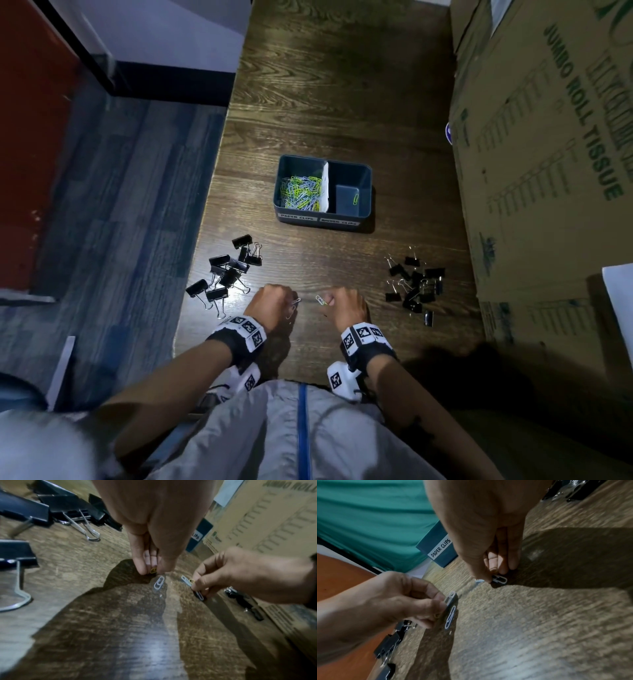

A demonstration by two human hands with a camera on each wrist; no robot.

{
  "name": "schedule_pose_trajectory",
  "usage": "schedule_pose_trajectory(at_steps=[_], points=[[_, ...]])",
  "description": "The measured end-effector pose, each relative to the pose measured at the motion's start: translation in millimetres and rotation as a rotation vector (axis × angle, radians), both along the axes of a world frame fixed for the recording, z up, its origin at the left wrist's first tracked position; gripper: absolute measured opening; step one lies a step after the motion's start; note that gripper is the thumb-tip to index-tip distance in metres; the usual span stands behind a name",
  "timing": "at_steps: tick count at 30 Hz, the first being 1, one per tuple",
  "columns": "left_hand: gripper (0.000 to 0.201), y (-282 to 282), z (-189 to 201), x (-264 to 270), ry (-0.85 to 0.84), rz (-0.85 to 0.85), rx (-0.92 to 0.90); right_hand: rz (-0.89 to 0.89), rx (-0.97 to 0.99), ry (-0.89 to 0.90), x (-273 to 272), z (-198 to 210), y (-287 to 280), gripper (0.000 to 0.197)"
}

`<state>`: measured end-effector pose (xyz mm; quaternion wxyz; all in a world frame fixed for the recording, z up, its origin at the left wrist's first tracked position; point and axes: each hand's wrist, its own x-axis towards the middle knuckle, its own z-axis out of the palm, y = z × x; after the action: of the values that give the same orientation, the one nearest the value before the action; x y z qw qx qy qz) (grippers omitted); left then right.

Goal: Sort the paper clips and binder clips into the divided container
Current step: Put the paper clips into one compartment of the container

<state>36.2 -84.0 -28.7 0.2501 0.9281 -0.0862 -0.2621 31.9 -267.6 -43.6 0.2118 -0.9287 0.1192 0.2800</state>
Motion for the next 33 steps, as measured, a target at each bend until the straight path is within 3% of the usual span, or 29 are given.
schedule_pose_trajectory(at_steps=[2,5,7,13,16,19,21,24,27,29,33], points=[[0.014,7,1,0,-0.028,0.001,-0.036,-0.052,0.052,0.013,-1,-1,-6,0.031],[0.009,10,22,7,-0.121,-0.082,-0.089,-0.12,0.134,0.033,-2,-1,-14,0.019],[0.006,11,41,22,-0.209,-0.096,-0.122,-0.169,0.172,0.057,-5,-2,-19,0.026],[0.007,5,91,105,-0.465,0.147,-0.19,-0.275,0.264,0.036,-1,6,-27,0.014],[0.008,0,105,145,-0.479,0.268,-0.186,-0.298,0.379,-0.028,14,24,-24,0.014],[0.01,4,103,164,-0.471,0.253,-0.116,-0.295,0.443,-0.112,41,48,-14,0.022],[0.013,6,99,154,-0.536,0.196,-0.026,-0.335,0.494,-0.214,64,65,-7,0.028],[0.009,5,81,105,-0.564,0.002,0.116,-0.353,0.503,-0.35,100,98,5,0.022],[0.01,5,57,51,-0.343,-0.19,0.209,-0.349,0.496,-0.521,137,119,19,0.021],[0.017,6,43,22,-0.231,-0.255,0.251,-0.308,0.508,-0.513,154,126,29,0.012],[0.025,11,15,-14,-0.187,-0.335,0.208,-0.228,0.419,-0.478,149,115,28,0.025]])
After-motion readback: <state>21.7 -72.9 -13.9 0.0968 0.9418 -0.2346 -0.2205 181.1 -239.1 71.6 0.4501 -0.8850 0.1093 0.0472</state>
